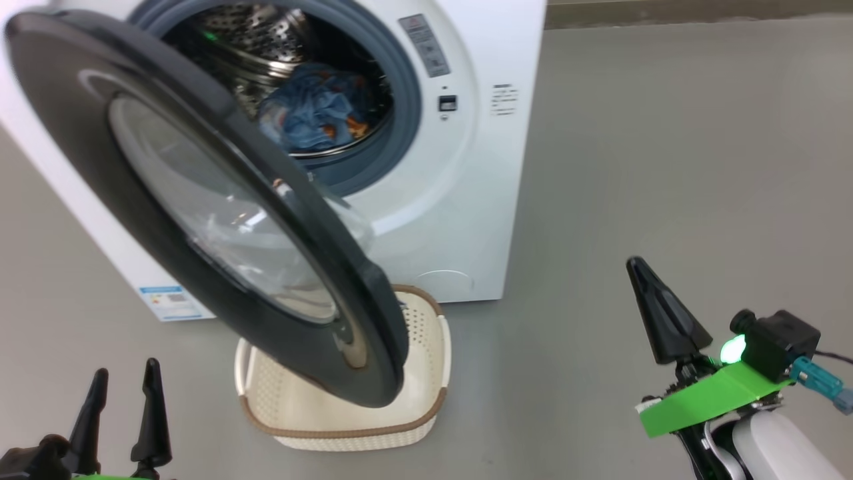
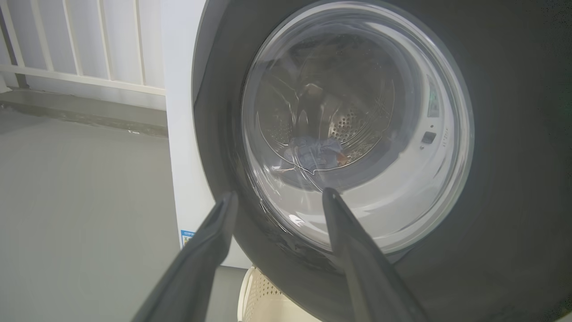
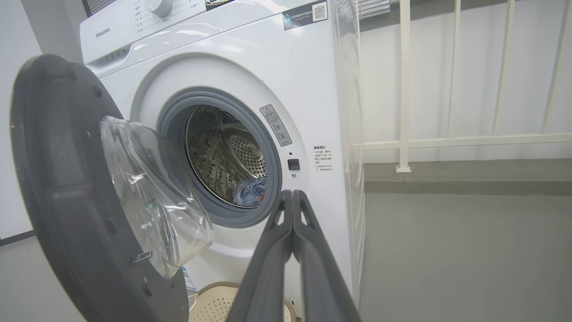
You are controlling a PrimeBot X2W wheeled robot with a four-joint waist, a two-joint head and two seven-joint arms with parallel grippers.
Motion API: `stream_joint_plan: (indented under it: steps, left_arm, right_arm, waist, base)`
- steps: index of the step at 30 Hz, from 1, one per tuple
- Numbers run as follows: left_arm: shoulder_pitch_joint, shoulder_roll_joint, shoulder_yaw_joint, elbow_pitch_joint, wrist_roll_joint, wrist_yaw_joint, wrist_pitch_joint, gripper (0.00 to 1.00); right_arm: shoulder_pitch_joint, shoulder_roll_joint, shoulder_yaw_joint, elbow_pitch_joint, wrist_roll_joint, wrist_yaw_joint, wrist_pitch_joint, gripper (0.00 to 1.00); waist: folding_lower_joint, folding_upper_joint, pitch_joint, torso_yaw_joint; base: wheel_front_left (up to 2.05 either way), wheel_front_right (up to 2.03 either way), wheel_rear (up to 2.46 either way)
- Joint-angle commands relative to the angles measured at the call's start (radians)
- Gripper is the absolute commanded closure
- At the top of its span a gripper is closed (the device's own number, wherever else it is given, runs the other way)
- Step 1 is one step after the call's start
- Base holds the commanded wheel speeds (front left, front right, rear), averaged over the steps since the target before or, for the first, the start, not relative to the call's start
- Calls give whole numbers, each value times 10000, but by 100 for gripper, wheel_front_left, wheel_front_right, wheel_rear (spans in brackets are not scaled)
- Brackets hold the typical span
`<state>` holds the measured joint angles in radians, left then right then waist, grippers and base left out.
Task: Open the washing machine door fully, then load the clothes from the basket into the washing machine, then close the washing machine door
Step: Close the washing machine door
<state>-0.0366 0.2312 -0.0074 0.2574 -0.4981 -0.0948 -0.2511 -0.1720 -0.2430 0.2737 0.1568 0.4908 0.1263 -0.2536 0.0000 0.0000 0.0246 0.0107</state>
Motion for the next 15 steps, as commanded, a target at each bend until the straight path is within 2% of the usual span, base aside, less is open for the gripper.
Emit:
stream_joint_plan:
  steps: [1, 15]
  left_arm:
    - [-268, 168, 349, -152, 142, -43, -106, 0]
    - [-299, 134, 204, 9, 235, -94, -107, 0]
  right_arm:
    - [-424, -170, 225, -526, -99, 44, -82, 100]
    - [-1203, -146, 975, -1538, 245, 44, -82, 100]
  waist:
    - [0, 0, 35, 356]
    - [0, 0, -167, 2013]
  base:
    - [0, 0, 0]
    - [0, 0, 0]
